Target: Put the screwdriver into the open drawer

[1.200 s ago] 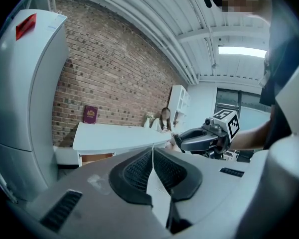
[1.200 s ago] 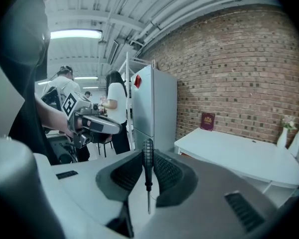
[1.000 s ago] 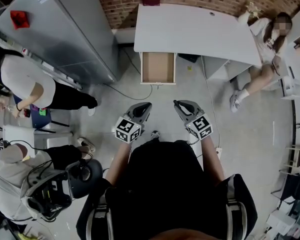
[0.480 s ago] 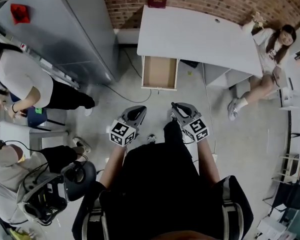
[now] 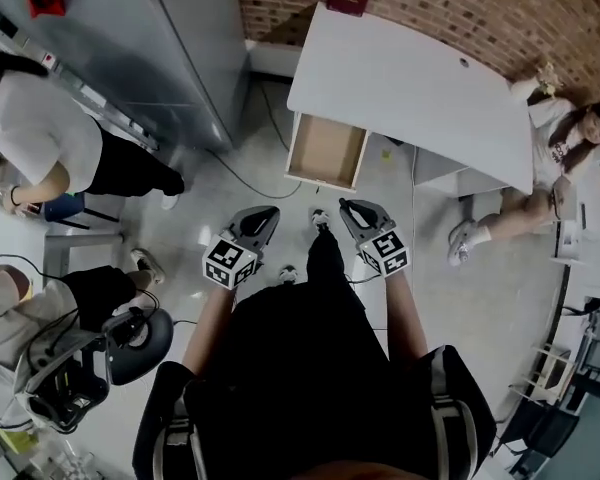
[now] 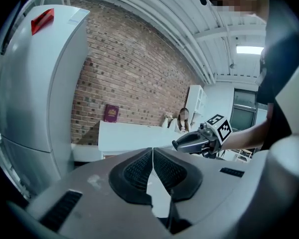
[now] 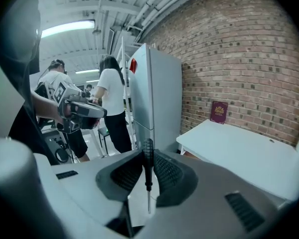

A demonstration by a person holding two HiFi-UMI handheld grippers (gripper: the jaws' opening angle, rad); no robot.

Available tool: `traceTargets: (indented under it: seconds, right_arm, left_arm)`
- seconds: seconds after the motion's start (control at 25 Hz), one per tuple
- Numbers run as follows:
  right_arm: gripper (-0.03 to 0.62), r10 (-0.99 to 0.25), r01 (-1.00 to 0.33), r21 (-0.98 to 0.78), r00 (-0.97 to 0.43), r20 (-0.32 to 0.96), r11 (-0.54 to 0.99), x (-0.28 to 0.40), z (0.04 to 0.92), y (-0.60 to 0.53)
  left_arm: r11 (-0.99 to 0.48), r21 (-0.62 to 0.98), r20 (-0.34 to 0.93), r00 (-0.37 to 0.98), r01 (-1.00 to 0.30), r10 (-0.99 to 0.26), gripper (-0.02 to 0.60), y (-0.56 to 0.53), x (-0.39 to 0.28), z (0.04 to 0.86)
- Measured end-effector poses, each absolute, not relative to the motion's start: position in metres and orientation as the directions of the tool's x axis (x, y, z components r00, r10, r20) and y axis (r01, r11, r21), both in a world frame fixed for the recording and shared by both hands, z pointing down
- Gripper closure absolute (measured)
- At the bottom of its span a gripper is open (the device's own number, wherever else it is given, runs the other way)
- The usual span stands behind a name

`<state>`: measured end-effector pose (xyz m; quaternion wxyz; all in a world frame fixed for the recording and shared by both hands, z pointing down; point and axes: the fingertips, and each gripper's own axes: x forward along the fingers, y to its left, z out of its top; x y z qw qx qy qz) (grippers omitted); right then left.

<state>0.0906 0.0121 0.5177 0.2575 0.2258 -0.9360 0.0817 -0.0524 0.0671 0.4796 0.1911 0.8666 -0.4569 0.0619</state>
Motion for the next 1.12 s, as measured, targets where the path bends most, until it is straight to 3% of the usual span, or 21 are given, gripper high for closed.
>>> traceTargets:
  seconds: [0.24, 0.6, 1.12]
  right_arm:
    - [0.471, -0.288, -0.397, -0.07, -0.765, 0.576, 0.915, 0.07, 0.55, -0.032]
    - [0.471, -0.068, -0.149, -0.046, -0.676, 0.734, 0.988, 0.051, 0.647, -0.081]
    - [0.471, 0.097, -0.011, -0.124, -0.558, 0.824, 0.992, 0.043, 0.779, -0.124]
  left_arm:
    - [-0.426, 0.31, 0.351, 0.518, -0.85, -0.78, 0.561, 0.043, -0.067, 0.504]
    - [-0.341, 0.353, 0.454, 0.478, -0.872, -0.752, 0.561, 0.003, -0.064, 0.533]
    - [-0.222, 0.429, 0.521, 0.441, -0.875, -0.731, 0.561, -0.021, -0.054, 0.608]
